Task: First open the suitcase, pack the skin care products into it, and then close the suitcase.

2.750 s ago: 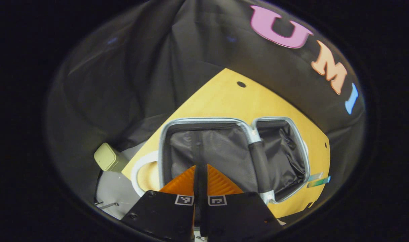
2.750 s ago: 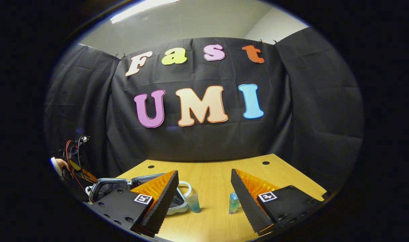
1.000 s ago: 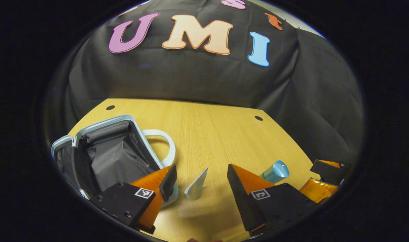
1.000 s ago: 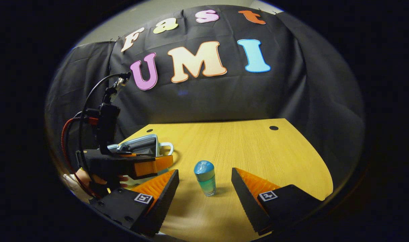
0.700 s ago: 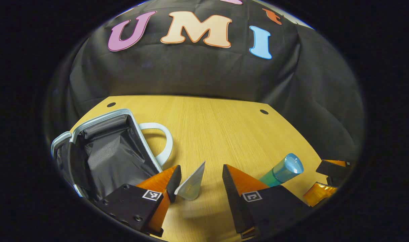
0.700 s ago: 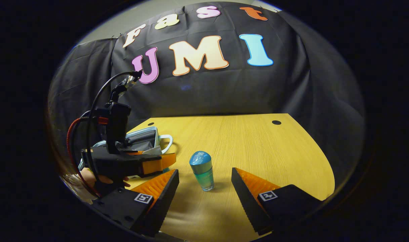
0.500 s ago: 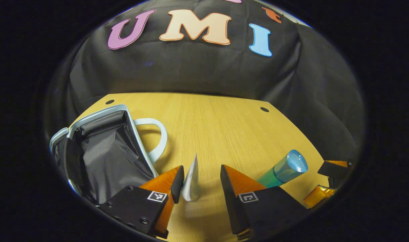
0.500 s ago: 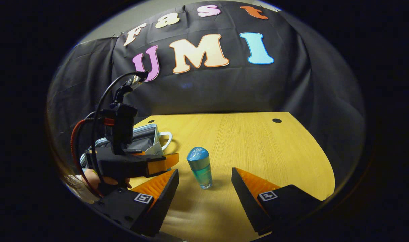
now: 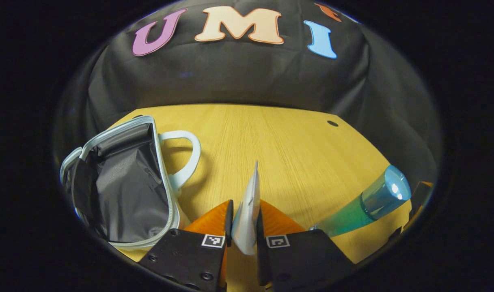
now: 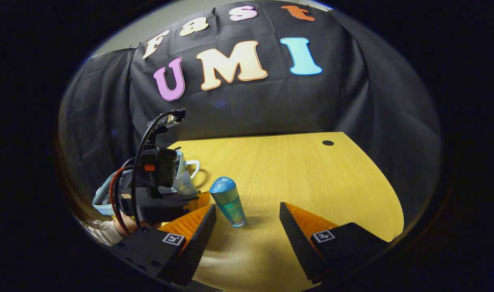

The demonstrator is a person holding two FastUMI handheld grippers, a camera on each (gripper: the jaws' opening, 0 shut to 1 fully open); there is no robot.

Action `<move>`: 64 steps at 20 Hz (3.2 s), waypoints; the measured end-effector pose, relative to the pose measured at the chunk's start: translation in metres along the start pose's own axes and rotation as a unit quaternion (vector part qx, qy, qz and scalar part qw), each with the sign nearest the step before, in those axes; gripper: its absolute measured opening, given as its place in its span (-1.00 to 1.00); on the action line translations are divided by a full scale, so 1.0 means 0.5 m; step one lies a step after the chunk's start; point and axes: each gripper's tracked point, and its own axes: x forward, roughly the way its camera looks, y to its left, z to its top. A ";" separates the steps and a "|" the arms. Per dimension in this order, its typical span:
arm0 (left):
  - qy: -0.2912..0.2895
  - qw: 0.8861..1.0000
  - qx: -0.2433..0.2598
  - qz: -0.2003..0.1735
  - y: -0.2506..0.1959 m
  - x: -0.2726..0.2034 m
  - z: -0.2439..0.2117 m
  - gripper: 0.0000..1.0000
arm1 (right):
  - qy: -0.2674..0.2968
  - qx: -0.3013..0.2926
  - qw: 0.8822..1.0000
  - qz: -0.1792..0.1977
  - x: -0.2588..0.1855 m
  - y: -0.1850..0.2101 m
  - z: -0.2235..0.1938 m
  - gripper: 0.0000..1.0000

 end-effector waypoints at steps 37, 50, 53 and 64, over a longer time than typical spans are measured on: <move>0.166 0.966 -0.172 0.099 0.391 -0.191 -0.032 -0.55 | 0.077 -0.051 0.996 0.019 0.168 0.079 -0.096 -0.06; 0.105 0.982 -0.140 0.069 0.411 -0.313 0.033 0.92 | 0.052 -0.053 0.993 0.088 0.104 0.318 0.075 -0.14; 0.084 0.980 -0.163 0.070 0.451 -0.362 0.039 0.92 | 0.052 -0.062 0.988 0.132 0.126 0.423 0.090 -0.09; 0.038 0.960 -0.230 0.155 0.700 -0.516 0.015 0.93 | 0.137 -0.141 0.967 0.165 0.273 0.612 -0.027 -0.14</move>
